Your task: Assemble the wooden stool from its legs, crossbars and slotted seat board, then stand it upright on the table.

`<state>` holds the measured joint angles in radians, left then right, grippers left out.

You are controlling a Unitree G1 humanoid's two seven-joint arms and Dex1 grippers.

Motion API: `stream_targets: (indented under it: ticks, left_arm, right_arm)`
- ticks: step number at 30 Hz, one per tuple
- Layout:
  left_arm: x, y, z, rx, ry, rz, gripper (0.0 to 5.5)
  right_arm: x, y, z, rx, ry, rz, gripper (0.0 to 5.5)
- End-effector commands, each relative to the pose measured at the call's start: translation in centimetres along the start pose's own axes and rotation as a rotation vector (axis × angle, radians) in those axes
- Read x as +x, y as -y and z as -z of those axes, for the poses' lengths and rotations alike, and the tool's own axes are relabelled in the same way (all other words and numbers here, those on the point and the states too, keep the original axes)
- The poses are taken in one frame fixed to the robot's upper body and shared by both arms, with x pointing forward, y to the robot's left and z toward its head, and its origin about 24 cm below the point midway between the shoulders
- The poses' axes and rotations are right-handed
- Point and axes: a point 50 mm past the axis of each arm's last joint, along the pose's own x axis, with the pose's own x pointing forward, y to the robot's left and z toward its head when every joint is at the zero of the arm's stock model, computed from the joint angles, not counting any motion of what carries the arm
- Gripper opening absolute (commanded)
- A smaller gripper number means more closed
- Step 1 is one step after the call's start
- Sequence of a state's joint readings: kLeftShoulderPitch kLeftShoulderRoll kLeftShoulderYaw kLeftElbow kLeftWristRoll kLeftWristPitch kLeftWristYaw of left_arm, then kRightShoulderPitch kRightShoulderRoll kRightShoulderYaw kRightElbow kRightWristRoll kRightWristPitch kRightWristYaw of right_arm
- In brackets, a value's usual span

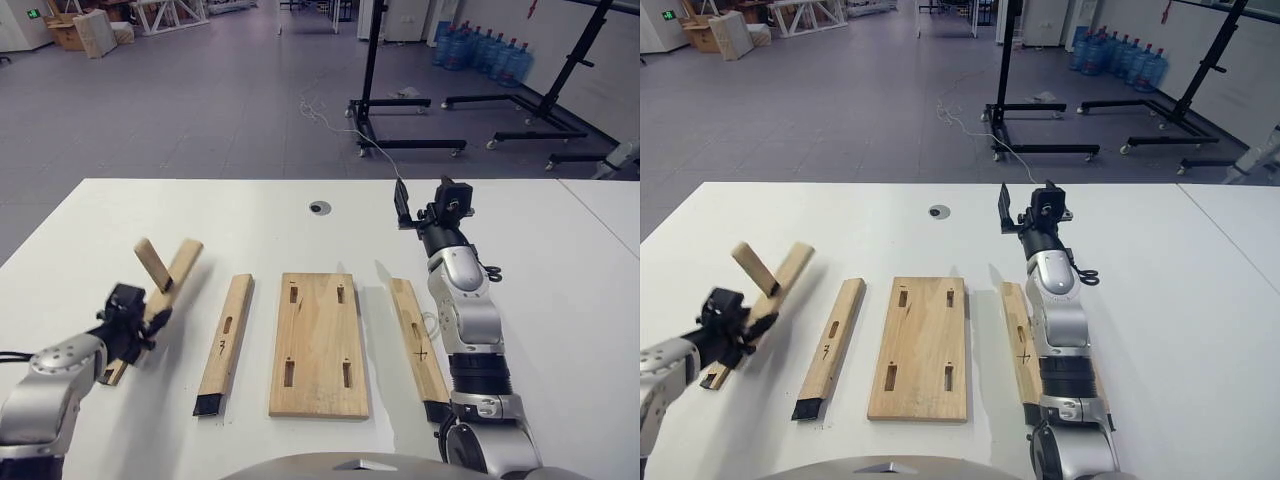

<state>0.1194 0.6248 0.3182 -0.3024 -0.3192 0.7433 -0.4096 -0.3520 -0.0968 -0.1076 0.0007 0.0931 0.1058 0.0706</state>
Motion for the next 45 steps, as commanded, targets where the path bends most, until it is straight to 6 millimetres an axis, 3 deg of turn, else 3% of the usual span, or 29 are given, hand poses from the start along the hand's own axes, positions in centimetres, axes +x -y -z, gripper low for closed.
stream_targets:
  ticks: [1,4,9,14,20,27,40,45]
  left_arm:
    - [0.9,2.1,-4.6,-0.091,0.256,0.102,2.03]
    - [1.0,5.1,-7.6,-0.160,0.450,0.321,2.03]
    - [0.6,8.5,-10.6,-0.252,0.648,0.746,2.03]
    - [0.4,10.1,-11.4,-0.273,0.663,1.089,2.03]
    - [0.7,11.8,-10.9,-0.243,0.597,1.245,2.03]
    - [0.9,12.5,-10.3,-0.218,0.568,1.280,2.03]
    - [1.1,12.9,-9.8,-0.216,0.552,1.280,2.03]
    - [1.9,12.9,-9.3,-0.233,0.520,1.207,2.03]
  right_arm:
    - [1.1,-0.5,-0.8,0.051,0.037,-0.064,4.27]
    - [1.5,-2.0,-1.8,0.284,0.044,-0.307,4.27]
    - [-0.4,-3.4,-4.7,0.644,0.069,-0.903,4.27]
    - [-0.9,-4.5,-6.3,0.861,0.072,-1.172,4.27]
    - [-0.7,-6.8,-6.5,0.919,0.052,-1.278,4.27]
    - [0.0,-7.6,-6.8,0.972,0.046,-1.301,4.27]
    - [0.3,-6.4,-7.6,1.037,0.157,-1.274,2.11]
    - [0.0,-6.1,-7.9,1.014,0.195,-1.287,2.06]
